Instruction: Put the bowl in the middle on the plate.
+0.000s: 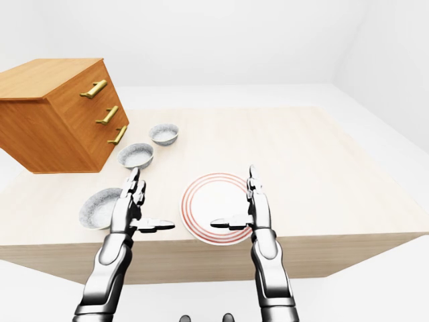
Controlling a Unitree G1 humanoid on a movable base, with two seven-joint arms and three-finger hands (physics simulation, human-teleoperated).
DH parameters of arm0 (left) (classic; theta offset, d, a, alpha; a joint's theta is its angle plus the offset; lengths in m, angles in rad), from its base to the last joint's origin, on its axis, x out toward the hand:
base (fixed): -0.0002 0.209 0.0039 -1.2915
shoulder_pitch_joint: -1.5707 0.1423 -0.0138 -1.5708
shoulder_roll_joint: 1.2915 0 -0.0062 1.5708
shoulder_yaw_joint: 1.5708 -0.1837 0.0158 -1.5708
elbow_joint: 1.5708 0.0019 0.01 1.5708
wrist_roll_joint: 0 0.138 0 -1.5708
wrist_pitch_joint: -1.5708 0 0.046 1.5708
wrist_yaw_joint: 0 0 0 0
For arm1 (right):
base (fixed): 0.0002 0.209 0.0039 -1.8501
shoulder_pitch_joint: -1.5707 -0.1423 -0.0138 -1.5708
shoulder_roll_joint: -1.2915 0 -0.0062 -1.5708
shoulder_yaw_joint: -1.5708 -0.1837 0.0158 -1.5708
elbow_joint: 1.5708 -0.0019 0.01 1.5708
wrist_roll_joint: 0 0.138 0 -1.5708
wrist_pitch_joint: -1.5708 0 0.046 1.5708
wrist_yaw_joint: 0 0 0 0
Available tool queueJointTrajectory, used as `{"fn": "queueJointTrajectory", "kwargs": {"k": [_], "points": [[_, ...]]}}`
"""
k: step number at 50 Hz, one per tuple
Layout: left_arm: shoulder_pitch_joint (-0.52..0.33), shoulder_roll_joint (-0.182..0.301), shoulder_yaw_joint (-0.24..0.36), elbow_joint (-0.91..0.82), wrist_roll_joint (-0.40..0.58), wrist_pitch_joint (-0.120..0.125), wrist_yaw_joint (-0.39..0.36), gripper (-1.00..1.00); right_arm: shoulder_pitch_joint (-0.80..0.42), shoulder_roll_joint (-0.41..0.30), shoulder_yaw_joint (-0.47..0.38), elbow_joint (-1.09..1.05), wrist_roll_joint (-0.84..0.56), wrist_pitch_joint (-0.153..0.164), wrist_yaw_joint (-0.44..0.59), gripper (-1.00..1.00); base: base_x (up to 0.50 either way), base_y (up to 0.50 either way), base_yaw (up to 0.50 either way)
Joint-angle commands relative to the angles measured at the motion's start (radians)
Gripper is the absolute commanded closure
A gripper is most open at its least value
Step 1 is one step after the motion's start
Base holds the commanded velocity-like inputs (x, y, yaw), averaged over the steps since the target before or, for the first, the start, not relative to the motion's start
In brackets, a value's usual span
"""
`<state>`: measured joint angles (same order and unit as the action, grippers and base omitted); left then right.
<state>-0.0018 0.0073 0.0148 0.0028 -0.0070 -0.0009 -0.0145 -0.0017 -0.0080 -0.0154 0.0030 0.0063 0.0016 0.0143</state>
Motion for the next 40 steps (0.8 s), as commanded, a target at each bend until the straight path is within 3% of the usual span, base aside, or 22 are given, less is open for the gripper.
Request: {"fn": "queueJointTrajectory", "kwargs": {"k": [1,12,15,18,19,21,24,25,27,40], "points": [[-0.009,0.012,0.025,0.019,-0.011,-0.009,-0.022,-1.00,-0.007,-0.014,-0.026,0.015,0.008,-0.001,0.021,-1.00,0.00,0.00,0.00],[-0.012,0.014,0.026,0.024,-0.011,-0.011,-0.022,-1.00,0.002,-0.013,-0.024,-0.012,-0.002,0.018,0.013,-1.00,0.00,0.00,0.00],[0.001,0.012,0.023,-0.012,-0.011,0.012,-0.021,-1.00,-0.003,-0.015,-0.027,0.008,-0.009,0.002,0.010,-1.00,0.00,0.00,0.00],[0.002,0.012,0.023,-0.014,-0.011,0.013,-0.021,-1.00,-0.003,-0.015,-0.028,0.009,-0.009,0.002,0.010,-1.00,0.00,0.00,0.00],[0.005,0.012,0.025,-0.020,-0.010,0.017,-0.018,-1.00,0.005,-0.021,-0.027,-0.049,-0.023,0.056,0.005,-1.00,0.00,0.00,0.00],[0.004,0.012,0.026,-0.013,-0.010,0.010,-0.017,-1.00,0.006,-0.026,-0.033,-0.090,-0.035,0.086,0.008,-1.00,0.00,0.00,0.00],[0.011,0.010,0.023,-0.039,-0.008,0.030,-0.015,-1.00,0.011,-0.027,-0.032,-0.123,-0.056,0.086,0.009,-1.00,0.00,0.00,0.00],[0.006,0.011,0.026,-0.019,-0.009,0.015,-0.014,-1.00,0.012,-0.034,-0.028,-0.137,-0.072,0.086,0.019,-1.00,0.00,0.00,0.00],[0.003,0.011,0.027,-0.012,-0.010,0.011,-0.014,-1.00,0.009,-0.034,-0.033,-0.153,-0.081,0.086,0.028,-1.00,0.00,0.00,0.00],[0.001,0.012,0.025,-0.004,-0.006,0.002,-0.015,-1.00,0.029,-0.071,-0.103,-0.264,-0.152,0.086,0.109,-1.00,0.00,0.00,0.00]]}}
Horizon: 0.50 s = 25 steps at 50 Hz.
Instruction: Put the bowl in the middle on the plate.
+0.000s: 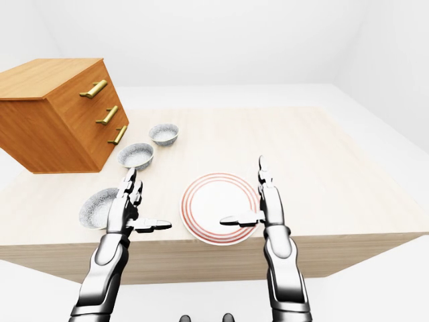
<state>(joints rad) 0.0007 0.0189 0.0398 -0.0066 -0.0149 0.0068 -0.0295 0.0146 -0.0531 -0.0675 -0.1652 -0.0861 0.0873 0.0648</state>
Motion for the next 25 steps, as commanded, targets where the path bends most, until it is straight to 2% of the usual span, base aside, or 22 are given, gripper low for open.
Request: {"fn": "queueJointTrajectory", "kwargs": {"k": [1,4,6,7,8,9,11,12,13,14,17,20,25], "points": [[-0.001,0.000,0.000,0.006,0.002,-0.006,0.000,-1.00,0.012,-0.025,-0.051,-0.097,-0.061,0.000,0.060,-1.00,0.00,0.00,0.00],[-0.001,0.000,0.000,0.006,0.002,-0.006,0.000,-1.00,0.012,-0.023,-0.053,-0.097,-0.063,0.000,0.062,-1.00,0.00,0.00,0.00],[-0.002,0.000,-0.002,0.005,0.006,-0.006,0.002,-1.00,0.014,-0.047,-0.099,-0.157,-0.053,0.000,0.110,-1.00,0.00,0.00,0.00],[-0.013,0.003,0.003,0.046,0.006,-0.036,0.000,-1.00,0.015,-0.057,-0.124,-0.174,-0.048,0.000,0.131,-1.00,0.00,0.00,0.00],[-0.014,0.003,0.003,0.048,0.006,-0.037,0.000,-1.00,0.015,-0.056,-0.127,-0.175,-0.050,0.000,0.134,-1.00,0.00,0.00,0.00],[-0.007,0.001,0.000,0.023,0.008,-0.020,0.004,-1.00,0.019,-0.068,-0.146,-0.185,-0.058,0.000,0.152,-1.00,0.00,0.00,0.00],[-0.006,0.001,0.000,0.021,0.009,-0.018,0.004,-1.00,0.026,-0.070,-0.168,-0.205,-0.067,0.000,0.176,-1.00,0.00,0.00,0.00],[0.007,-0.001,-0.004,-0.019,0.010,0.010,0.005,-1.00,0.028,-0.076,-0.180,-0.198,-0.077,0.000,0.186,-1.00,0.00,0.00,0.00],[0.008,-0.001,-0.004,-0.022,0.010,0.012,0.005,-1.00,0.027,-0.074,-0.183,-0.197,-0.081,0.000,0.189,-1.00,0.00,0.00,0.00],[0.001,-0.001,-0.002,0.002,0.010,-0.005,0.005,-1.00,0.028,-0.084,-0.223,-0.270,-0.068,0.000,0.214,-1.00,0.00,0.00,0.00],[-0.002,0.000,-0.003,0.013,0.013,-0.014,0.005,-1.00,0.029,-0.099,-0.252,-0.361,-0.098,0.000,0.264,-1.00,0.00,0.00,0.00],[0.006,-0.001,-0.003,0.001,0.011,-0.012,0.003,-1.00,0.051,-0.102,-0.282,-0.391,-0.116,0.000,0.314,-1.00,0.00,0.00,0.00],[0.006,-0.001,-0.003,0.000,0.011,-0.012,0.003,-1.00,0.048,-0.093,-0.288,-0.391,-0.126,0.000,0.324,-1.00,0.00,0.00,0.00]]}}
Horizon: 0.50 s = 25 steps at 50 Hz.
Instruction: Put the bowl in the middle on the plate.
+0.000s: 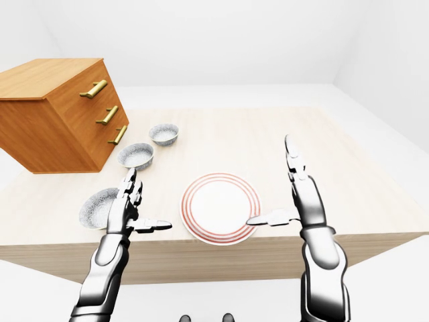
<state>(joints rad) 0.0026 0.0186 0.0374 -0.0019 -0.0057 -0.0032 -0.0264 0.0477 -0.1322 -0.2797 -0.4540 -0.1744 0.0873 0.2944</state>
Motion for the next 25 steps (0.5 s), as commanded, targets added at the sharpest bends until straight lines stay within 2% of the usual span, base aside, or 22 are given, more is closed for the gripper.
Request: {"fn": "queueJointTrajectory", "kwargs": {"k": [1,2,3,5,6,9,10,14,21,22,23,25], "points": [[0.004,-0.001,-0.001,-0.004,0.002,-0.002,0.000,-1.00,0.014,-0.013,-0.076,-0.103,-0.039,0.000,0.096,-1.00,0.00,0.00,0.00],[0.004,-0.001,-0.001,-0.004,0.002,-0.002,0.000,-1.00,0.014,-0.012,-0.077,-0.103,-0.040,0.000,0.098,-1.00,0.00,0.00,0.00],[0.008,-0.003,-0.007,-0.010,0.010,0.001,0.004,-1.00,0.043,0.000,-0.130,-0.143,-0.013,0.000,0.118,-1.00,0.00,0.00,0.00],[0.009,-0.003,-0.007,-0.011,0.010,0.001,0.004,-1.00,0.043,0.004,-0.135,-0.145,-0.015,0.000,0.124,-1.00,0.00,0.00,0.00],[0.012,-0.003,-0.004,-0.022,0.007,0.010,0.004,-1.00,0.040,-0.005,-0.166,-0.164,-0.014,0.000,0.135,-1.00,0.00,0.00,0.00],[0.012,-0.003,-0.004,-0.023,0.007,0.010,0.004,-1.00,0.038,-0.002,-0.170,-0.166,-0.019,0.000,0.140,-1.00,0.00,0.00,0.00],[0.009,-0.001,-0.002,-0.017,0.006,0.009,0.004,-1.00,0.047,-0.022,-0.237,-0.153,0.007,0.000,0.168,-1.00,0.00,0.00,0.00],[0.002,0.000,0.002,0.003,0.006,-0.004,0.004,-1.00,0.052,-0.035,-0.299,-0.141,-0.007,0.000,0.216,-1.00,0.00,0.00,0.00],[-0.004,0.001,0.003,0.017,0.005,-0.012,0.005,-1.00,0.056,-0.041,-0.346,-0.123,-0.004,0.000,0.242,-1.00,0.00,0.00,0.00],[-0.006,0.001,0.004,0.022,0.005,-0.014,0.006,-1.00,0.053,-0.043,-0.354,-0.128,-0.002,0.000,0.245,-1.00,0.00,0.00,0.00],[-0.016,0.003,0.008,0.049,0.004,-0.032,0.007,-1.00,0.059,-0.050,-0.373,-0.124,0.002,0.000,0.255,-1.00,0.00,0.00,0.00],[-0.022,0.004,0.010,0.071,0.003,-0.047,0.008,-1.00,0.063,-0.052,-0.390,-0.114,0.003,0.000,0.265,-1.00,0.00,0.00,0.00]]}}
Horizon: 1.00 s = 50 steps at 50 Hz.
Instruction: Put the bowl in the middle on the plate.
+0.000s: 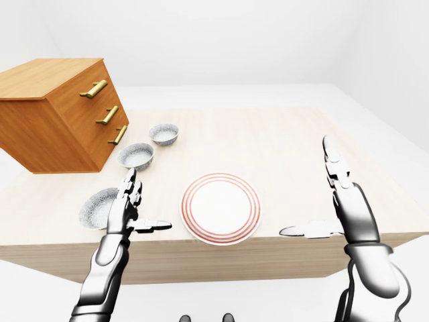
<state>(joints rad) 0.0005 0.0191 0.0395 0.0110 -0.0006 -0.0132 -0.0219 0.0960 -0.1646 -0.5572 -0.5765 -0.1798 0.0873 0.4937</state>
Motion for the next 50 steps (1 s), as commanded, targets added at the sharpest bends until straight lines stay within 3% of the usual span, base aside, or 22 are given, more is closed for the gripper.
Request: {"fn": "queueJointTrajectory", "kwargs": {"k": [1,2,5,8,13,14,19,20,24,30,31,38,40,44,45,48,50], "points": [[-0.020,0.004,0.008,0.058,-0.002,-0.038,0.003,-1.00,0.014,-0.019,-0.113,0.009,0.008,0.000,0.066,-1.00,0.00,0.00,0.00],[-0.030,0.006,0.012,0.087,-0.004,-0.056,0.004,-1.00,0.045,-0.010,-0.119,0.039,-0.011,0.000,0.069,-1.00,0.00,0.00,0.00],[-0.039,0.008,0.013,0.114,-0.004,-0.073,0.004,-1.00,0.056,-0.004,-0.146,0.055,-0.010,0.000,0.087,-1.00,0.00,0.00,0.00],[-0.045,0.009,0.015,0.129,-0.006,-0.074,0.007,-1.00,0.050,-0.020,-0.199,0.073,0.011,0.000,0.102,-1.00,0.00,0.00,0.00],[-0.045,0.010,0.014,0.129,-0.006,-0.074,0.007,-1.00,0.049,-0.019,-0.201,0.075,0.009,0.000,0.104,-1.00,0.00,0.00,0.00],[-0.039,0.009,0.013,0.119,-0.005,-0.074,0.009,-1.00,0.057,-0.033,-0.247,0.095,0.030,0.000,0.116,-1.00,0.00,0.00,0.00],[-0.042,0.010,0.014,0.129,-0.005,-0.074,0.010,-1.00,0.059,-0.036,-0.265,0.092,0.031,0.000,0.129,-1.00,0.00,0.00,0.00],[-0.053,0.012,0.018,0.161,-0.007,-0.074,0.009,-1.00,0.068,-0.048,-0.307,0.101,0.053,0.000,0.149,-1.00,0.00,0.00,0.00],[-0.062,0.014,0.020,0.184,-0.008,-0.074,0.010,-1.00,0.055,-0.066,-0.344,0.114,0.071,0.000,0.155,-1.00,0.00,0.00,0.00],[-0.063,0.015,0.019,0.188,-0.008,-0.074,0.011,-1.00,0.060,-0.066,-0.352,0.154,0.079,0.000,0.149,-1.00,0.00,0.00,0.00],[-0.079,0.020,0.028,0.226,-0.015,-0.074,0.009,-1.00,0.093,-0.071,-0.355,0.219,0.075,0.000,0.191,-1.00,0.00,0.00,0.00],[-0.031,0.010,0.011,0.108,-0.004,-0.074,0.017,-1.00,0.103,-0.092,-0.402,0.333,0.078,0.000,0.204,-1.00,0.00,0.00,0.00],[-0.021,0.008,0.010,0.080,-0.003,-0.055,0.017,-1.00,0.106,-0.097,-0.414,0.349,0.086,0.000,0.204,-1.00,0.00,0.00,0.00],[-0.021,0.007,0.010,0.079,-0.002,-0.055,0.017,-1.00,0.106,-0.097,-0.413,0.349,0.087,0.000,0.204,-1.00,0.00,0.00,0.00],[-0.003,0.004,0.004,0.024,0.001,-0.016,0.020,-1.00,0.107,-0.077,-0.400,0.354,0.082,0.000,0.188,-1.00,0.00,0.00,0.00],[0.005,0.001,0.002,-0.003,0.004,0.004,0.021,-1.00,0.106,-0.074,-0.394,0.356,0.093,0.000,0.172,-1.00,0.00,0.00,0.00],[0.002,0.001,0.005,0.003,0.002,0.001,0.020,-1.00,0.101,-0.077,-0.399,0.334,0.115,0.000,0.162,-1.00,0.00,0.00,0.00]]}}
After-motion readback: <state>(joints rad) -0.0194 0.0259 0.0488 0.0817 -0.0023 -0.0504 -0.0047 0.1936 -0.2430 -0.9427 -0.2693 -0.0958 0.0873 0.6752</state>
